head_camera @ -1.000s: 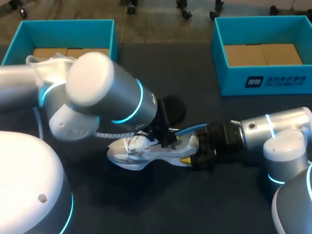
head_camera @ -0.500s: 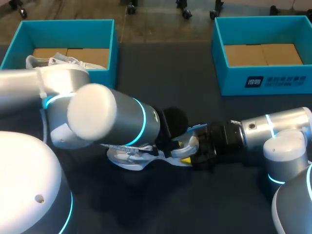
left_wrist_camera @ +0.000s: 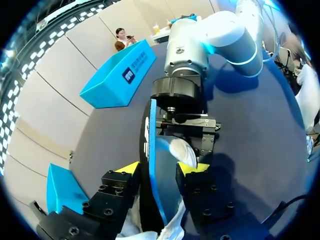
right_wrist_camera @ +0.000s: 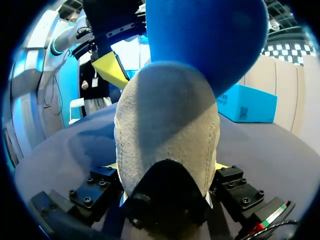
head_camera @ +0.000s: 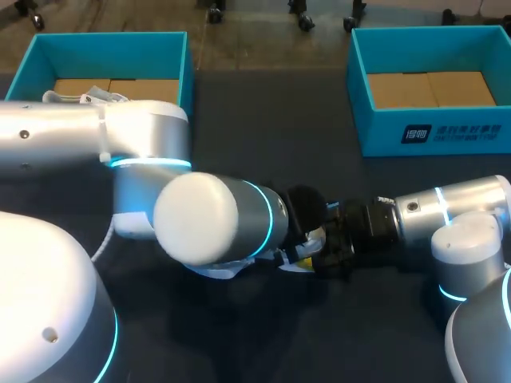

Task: Take the shoe out of the shoebox, open the shoe tongue, remove and reinsert the insole, then place the shoe into the shoebox

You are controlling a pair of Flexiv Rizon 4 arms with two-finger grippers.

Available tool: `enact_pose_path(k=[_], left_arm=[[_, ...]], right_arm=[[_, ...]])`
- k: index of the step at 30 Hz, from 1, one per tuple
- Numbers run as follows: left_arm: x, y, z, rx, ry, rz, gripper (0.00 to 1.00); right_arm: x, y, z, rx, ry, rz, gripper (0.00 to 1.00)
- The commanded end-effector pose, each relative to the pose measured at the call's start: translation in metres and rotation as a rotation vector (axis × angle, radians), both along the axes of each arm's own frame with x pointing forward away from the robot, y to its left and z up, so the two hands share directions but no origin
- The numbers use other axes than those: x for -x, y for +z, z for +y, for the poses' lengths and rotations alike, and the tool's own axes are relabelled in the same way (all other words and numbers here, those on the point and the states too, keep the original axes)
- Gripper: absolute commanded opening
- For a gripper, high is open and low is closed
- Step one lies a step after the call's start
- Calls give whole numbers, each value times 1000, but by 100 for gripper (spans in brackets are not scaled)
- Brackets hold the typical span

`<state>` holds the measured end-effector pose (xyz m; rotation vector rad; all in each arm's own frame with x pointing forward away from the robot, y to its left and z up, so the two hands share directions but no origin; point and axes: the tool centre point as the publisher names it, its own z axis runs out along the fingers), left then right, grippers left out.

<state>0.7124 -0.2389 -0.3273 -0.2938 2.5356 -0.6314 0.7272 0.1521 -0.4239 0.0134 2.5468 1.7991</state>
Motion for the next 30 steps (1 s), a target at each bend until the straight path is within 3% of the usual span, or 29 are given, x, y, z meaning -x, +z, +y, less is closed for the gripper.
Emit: enact_pose_path(k=[1,20,22,24,26,30], left_arm=[[0,-6,-5,-5,17,-23,45],[-20,-14,0,-12,68,-60,45],[-22,-16,0,-16,71,-54,40],[-24,-17,-1,-17,71,-48,26],[-25,-15,0,-10,66,-37,0],[-24,-12,1,-6,61,-25,0]], right_arm=[[1,-2,3,6,0,1,0],[1,-2,3,6,0,1,0],[1,-2,3,6,0,1,0],[1,-2,3,6,0,1,0],[1,-2,3,6,0,1,0],[1,-2,3,6,0,1,0]])
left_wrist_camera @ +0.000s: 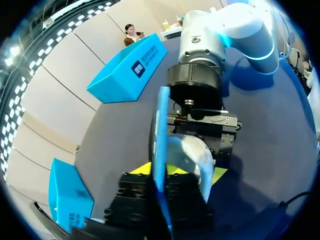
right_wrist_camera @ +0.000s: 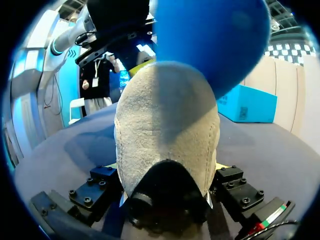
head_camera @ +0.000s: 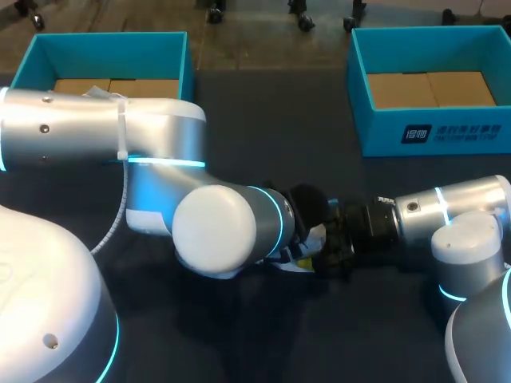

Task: Take the shoe out of the shoebox, open the shoe tongue, remove and reinsert the insole, then place the shoe into the shoebox

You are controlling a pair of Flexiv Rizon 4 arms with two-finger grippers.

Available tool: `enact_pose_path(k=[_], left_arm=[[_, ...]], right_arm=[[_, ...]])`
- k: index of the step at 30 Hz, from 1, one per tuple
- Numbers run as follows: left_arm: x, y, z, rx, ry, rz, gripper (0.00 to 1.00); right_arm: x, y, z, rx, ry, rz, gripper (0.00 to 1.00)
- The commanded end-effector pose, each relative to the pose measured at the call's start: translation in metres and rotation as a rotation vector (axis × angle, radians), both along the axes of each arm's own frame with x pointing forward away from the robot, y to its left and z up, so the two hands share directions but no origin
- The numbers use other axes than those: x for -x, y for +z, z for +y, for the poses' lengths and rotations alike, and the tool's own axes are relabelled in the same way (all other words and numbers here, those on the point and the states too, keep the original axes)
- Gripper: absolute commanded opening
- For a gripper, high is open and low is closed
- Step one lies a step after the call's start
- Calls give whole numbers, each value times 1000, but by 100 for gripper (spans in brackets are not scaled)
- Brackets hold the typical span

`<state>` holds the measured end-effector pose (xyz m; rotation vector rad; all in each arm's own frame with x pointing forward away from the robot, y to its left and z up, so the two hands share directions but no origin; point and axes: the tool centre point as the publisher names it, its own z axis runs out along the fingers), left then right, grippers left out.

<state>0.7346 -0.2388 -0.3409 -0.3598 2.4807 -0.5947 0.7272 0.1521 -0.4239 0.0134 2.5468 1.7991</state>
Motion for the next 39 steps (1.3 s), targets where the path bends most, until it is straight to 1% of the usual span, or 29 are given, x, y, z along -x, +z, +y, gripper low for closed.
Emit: enact_pose_path(k=[1,3,7,11,15,20,23,29,34,37,38,39], left_arm=[[-2,2,1,4,-5,17,0],[-3,3,-1,9,-2,31,0],[-5,13,-9,39,4,104,0],[-2,36,-21,95,-21,235,0],[7,58,-28,139,-48,317,0],[14,86,-38,181,-92,428,0],[20,109,-42,212,-147,524,0],[43,150,-40,281,-247,613,0],[61,190,-34,357,-329,658,0],[71,214,-35,400,-364,674,0],[73,216,-35,405,-369,678,0],[77,228,-36,426,-380,683,0]], right_arm=[[1,-2,3,6,0,1,0],[1,-2,3,6,0,1,0],[1,-2,3,6,0,1,0],[1,-2,3,6,0,1,0],[1,-2,3,6,0,1,0],[1,-2,3,6,0,1,0],[1,-2,3,6,0,1,0],[1,-2,3,6,0,1,0],[1,-2,3,6,0,1,0],[1,-2,3,6,0,1,0],[1,-2,3,6,0,1,0],[1,-2,3,6,0,1,0]])
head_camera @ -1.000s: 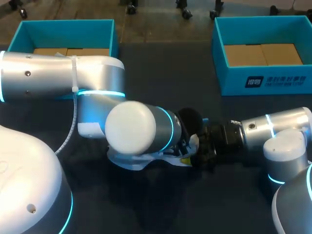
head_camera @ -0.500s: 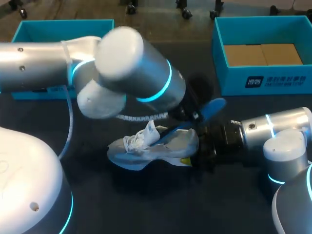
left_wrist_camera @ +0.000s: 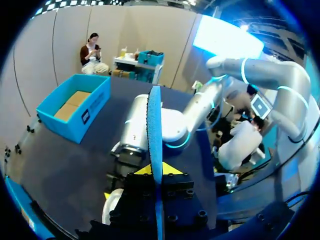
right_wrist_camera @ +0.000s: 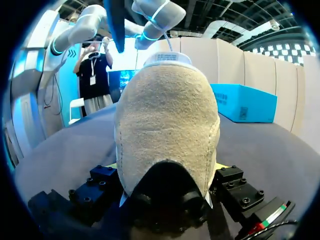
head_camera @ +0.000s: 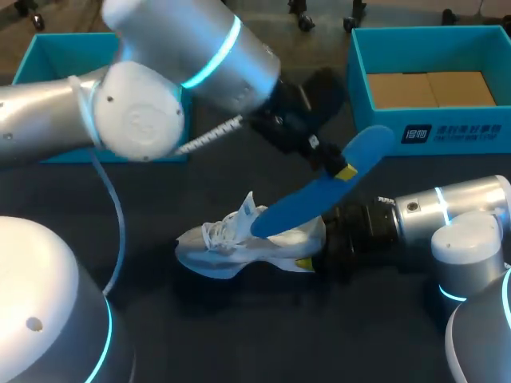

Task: Take the shoe out of the shoebox, open the shoe tongue, remove and reinsert the insole, then place the shoe into the shoebox

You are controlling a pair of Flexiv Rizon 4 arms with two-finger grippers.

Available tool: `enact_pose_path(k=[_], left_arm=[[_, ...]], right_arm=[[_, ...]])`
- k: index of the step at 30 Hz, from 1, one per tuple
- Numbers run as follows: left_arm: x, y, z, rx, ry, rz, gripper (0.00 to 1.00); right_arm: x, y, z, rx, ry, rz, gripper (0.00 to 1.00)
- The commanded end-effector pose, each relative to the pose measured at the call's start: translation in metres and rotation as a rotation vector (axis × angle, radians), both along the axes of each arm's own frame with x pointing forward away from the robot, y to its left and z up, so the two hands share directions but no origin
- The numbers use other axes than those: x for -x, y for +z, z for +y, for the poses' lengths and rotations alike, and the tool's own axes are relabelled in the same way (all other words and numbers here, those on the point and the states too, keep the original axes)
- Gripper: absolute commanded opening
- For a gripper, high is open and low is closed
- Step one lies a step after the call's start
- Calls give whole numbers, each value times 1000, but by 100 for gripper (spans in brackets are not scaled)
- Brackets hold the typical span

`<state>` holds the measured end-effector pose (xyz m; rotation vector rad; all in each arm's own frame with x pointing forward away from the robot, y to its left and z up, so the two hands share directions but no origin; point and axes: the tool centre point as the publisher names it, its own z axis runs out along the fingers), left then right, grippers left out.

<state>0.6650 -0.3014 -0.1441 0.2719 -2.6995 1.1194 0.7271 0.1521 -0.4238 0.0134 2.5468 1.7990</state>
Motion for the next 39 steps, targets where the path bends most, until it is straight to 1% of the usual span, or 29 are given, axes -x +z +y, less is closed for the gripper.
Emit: enact_pose_path(k=[1,4,5,21,23,26,27,29,31,39], left_arm=[[11,42,26,65,-26,14,0],[19,72,25,92,-28,-41,0],[19,85,27,111,-25,-53,0],[19,85,27,111,-25,-53,0],[21,83,36,152,-11,-47,0],[25,94,51,219,14,-71,0],[27,101,59,258,18,-82,0],[27,110,66,298,23,-84,0],[30,133,79,386,36,-49,0],[30,133,79,386,36,-49,0]], right_arm=[[1,-3,3,6,0,1,0],[1,-3,3,6,0,1,0],[1,-3,3,6,0,1,0],[1,-3,3,6,0,1,0],[1,-3,3,6,0,1,0],[1,-3,3,6,0,1,0],[1,-3,3,6,0,1,0],[1,-3,3,6,0,1,0],[1,-3,3,6,0,1,0],[1,-3,3,6,0,1,0]])
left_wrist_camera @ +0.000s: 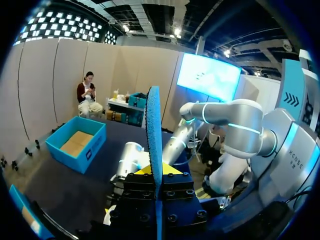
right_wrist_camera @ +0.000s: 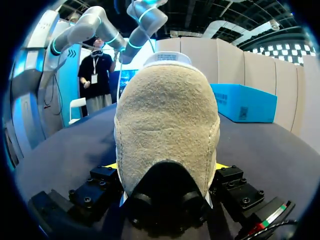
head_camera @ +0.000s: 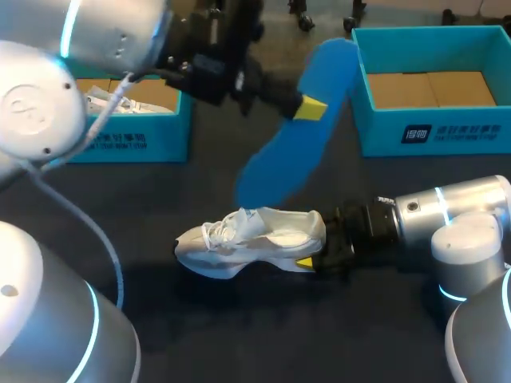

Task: Take the shoe out of the shoebox, open the shoe tongue, remove and reinsert the insole, then place the shoe into the shoebox

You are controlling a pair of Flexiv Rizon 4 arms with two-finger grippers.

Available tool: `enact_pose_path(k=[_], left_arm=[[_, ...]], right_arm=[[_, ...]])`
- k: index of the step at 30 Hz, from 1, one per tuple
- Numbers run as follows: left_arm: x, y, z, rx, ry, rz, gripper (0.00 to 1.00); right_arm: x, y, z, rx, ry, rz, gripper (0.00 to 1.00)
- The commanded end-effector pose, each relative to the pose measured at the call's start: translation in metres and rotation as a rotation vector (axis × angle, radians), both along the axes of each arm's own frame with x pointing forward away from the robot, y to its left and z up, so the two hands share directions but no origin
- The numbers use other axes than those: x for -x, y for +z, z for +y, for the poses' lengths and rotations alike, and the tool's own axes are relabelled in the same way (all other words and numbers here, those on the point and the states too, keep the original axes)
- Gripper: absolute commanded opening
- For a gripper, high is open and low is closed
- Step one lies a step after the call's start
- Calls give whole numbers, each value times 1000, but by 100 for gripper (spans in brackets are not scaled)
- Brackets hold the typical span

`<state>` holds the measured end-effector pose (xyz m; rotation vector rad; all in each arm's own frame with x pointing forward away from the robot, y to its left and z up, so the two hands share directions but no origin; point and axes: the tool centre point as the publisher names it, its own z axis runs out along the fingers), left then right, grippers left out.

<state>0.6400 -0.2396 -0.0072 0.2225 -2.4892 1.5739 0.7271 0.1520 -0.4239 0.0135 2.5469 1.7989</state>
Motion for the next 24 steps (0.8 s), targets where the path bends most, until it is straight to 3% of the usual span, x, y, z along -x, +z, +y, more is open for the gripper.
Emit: enact_pose_path(k=[1,5,10,24], left_arm=[[6,-4,17,48,15,-5,0],[6,-4,17,48,15,-5,0],[24,14,33,136,-12,2,0],[38,43,69,164,-5,57,0]], right_arm=[[1,-2,3,6,0,1,0],[1,-2,3,6,0,1,0],[1,-2,3,6,0,1,0],[1,-2,3,6,0,1,0]])
